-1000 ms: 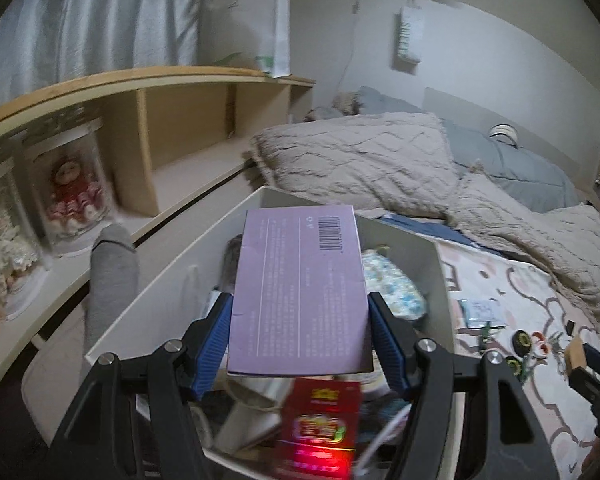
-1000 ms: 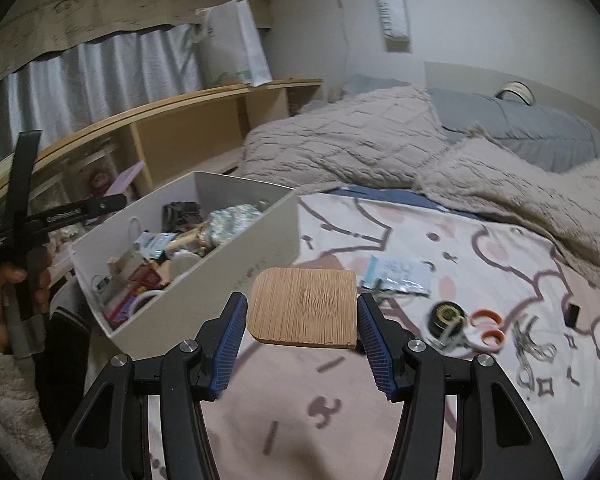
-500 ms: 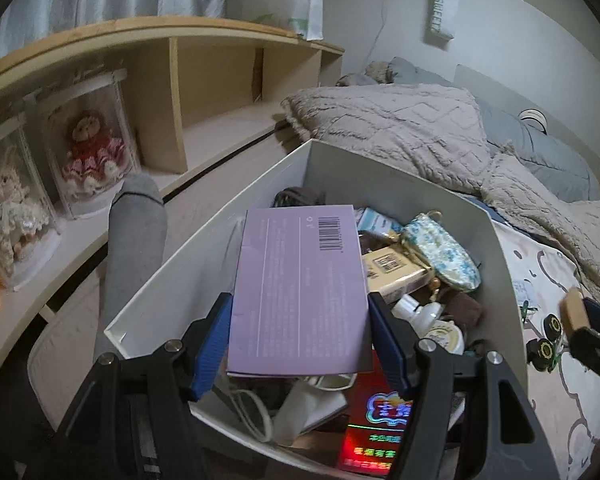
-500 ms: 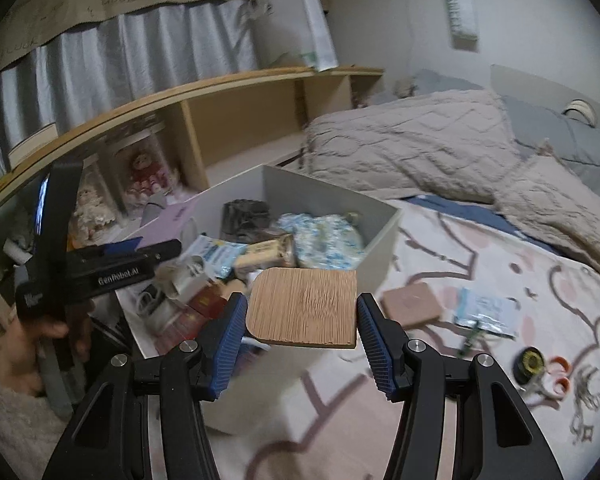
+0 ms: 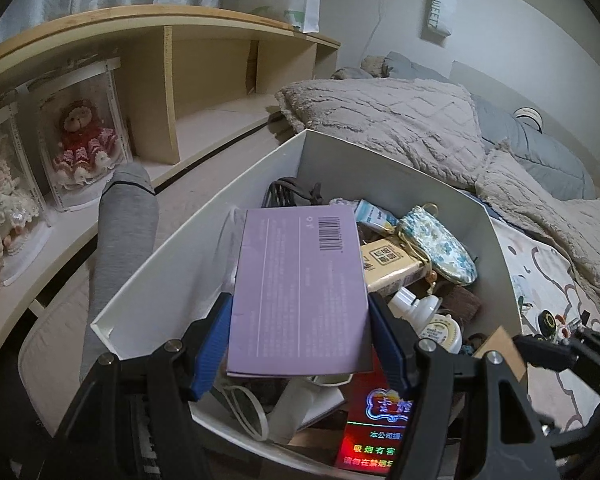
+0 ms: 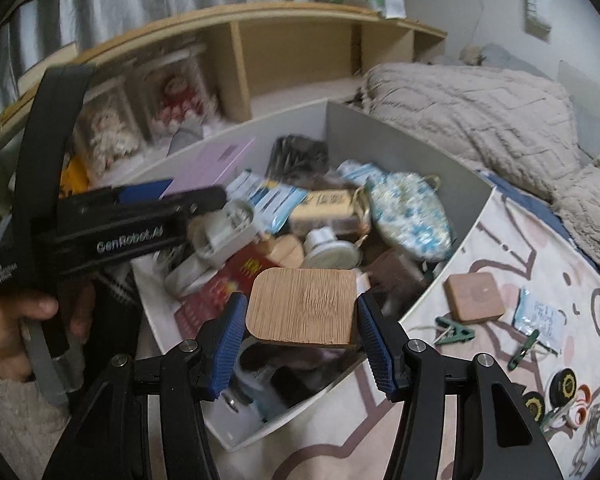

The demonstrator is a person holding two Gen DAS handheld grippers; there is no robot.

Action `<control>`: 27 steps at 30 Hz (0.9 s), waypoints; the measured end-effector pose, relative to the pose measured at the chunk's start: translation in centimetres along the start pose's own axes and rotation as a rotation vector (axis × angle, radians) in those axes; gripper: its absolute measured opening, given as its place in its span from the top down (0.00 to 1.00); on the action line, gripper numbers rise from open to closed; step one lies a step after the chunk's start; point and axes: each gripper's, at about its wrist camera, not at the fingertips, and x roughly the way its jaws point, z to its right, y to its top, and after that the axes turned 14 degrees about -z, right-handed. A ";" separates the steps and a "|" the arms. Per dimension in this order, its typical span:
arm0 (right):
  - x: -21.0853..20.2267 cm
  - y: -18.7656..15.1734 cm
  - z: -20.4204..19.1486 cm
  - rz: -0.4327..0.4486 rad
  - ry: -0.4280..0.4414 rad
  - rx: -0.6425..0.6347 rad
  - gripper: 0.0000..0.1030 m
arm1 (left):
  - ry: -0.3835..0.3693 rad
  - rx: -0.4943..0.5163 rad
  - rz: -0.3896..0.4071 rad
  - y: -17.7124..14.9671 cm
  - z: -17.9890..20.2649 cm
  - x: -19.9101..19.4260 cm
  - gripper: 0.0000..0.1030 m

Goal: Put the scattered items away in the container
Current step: 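Release the wooden pad into the box with the right tool while the left tool releases the booklet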

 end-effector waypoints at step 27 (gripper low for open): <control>-2.2 -1.5 1.3 0.028 0.052 0.080 0.44 | -0.106 0.175 0.000 0.0 4.7 -0.3 0.36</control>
